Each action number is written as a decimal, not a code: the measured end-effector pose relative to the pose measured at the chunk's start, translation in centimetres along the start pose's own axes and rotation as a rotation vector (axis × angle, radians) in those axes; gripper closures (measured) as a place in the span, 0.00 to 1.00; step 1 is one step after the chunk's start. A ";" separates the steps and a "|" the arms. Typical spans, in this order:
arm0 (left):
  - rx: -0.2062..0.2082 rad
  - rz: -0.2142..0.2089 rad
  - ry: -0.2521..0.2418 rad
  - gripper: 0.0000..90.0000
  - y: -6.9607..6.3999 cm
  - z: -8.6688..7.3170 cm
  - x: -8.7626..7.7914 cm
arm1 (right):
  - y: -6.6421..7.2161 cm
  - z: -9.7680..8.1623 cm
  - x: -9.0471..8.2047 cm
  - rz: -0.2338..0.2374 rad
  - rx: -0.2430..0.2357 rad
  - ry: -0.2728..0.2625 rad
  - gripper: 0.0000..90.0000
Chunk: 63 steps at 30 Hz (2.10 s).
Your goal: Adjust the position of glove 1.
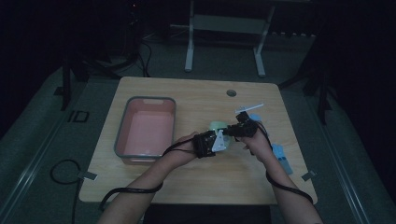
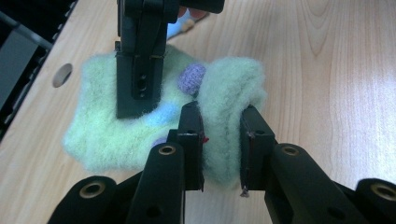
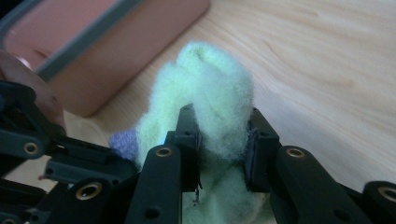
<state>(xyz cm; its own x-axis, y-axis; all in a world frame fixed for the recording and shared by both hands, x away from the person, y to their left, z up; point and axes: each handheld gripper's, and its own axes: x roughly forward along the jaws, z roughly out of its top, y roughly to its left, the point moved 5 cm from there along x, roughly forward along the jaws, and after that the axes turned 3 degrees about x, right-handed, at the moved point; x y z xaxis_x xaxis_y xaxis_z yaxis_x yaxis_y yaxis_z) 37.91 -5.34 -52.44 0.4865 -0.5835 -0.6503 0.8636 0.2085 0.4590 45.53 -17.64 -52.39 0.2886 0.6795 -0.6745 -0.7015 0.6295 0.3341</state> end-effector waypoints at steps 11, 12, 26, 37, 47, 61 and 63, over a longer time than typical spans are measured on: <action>0.006 0.053 0.029 0.83 2.1 -0.7 -3.7 | 2.9 3.8 0.2 0.016 -0.059 -0.023 0.80; 0.007 0.059 0.034 0.83 2.3 -0.9 -4.0 | 3.1 4.2 0.3 0.020 -0.064 -0.023 0.80; -0.023 0.129 0.084 0.83 3.9 -4.0 -8.4 | 7.3 8.3 3.2 0.066 -0.133 -0.011 0.80; -0.070 0.194 0.137 0.83 4.8 -7.7 -11.9 | 11.2 11.3 6.3 0.100 -0.187 -0.009 0.80; -0.129 0.229 0.169 0.83 4.9 -11.8 -14.2 | 14.4 12.9 10.5 0.145 -0.222 0.023 0.80; -0.222 0.141 0.255 0.83 4.6 -17.2 -12.1 | 14.9 12.3 16.5 0.160 -0.227 0.110 0.78; -0.235 0.107 0.273 0.83 4.7 -17.5 -11.4 | 14.2 11.6 17.3 0.154 -0.209 0.129 0.70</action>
<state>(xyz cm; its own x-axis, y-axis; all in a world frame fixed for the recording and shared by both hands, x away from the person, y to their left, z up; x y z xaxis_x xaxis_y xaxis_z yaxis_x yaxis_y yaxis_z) 38.73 16.02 -53.47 0.5659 -0.3248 -0.7578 0.7971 0.4504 0.4022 48.14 7.42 -51.67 0.0929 0.6991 -0.7089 -0.8534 0.4227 0.3051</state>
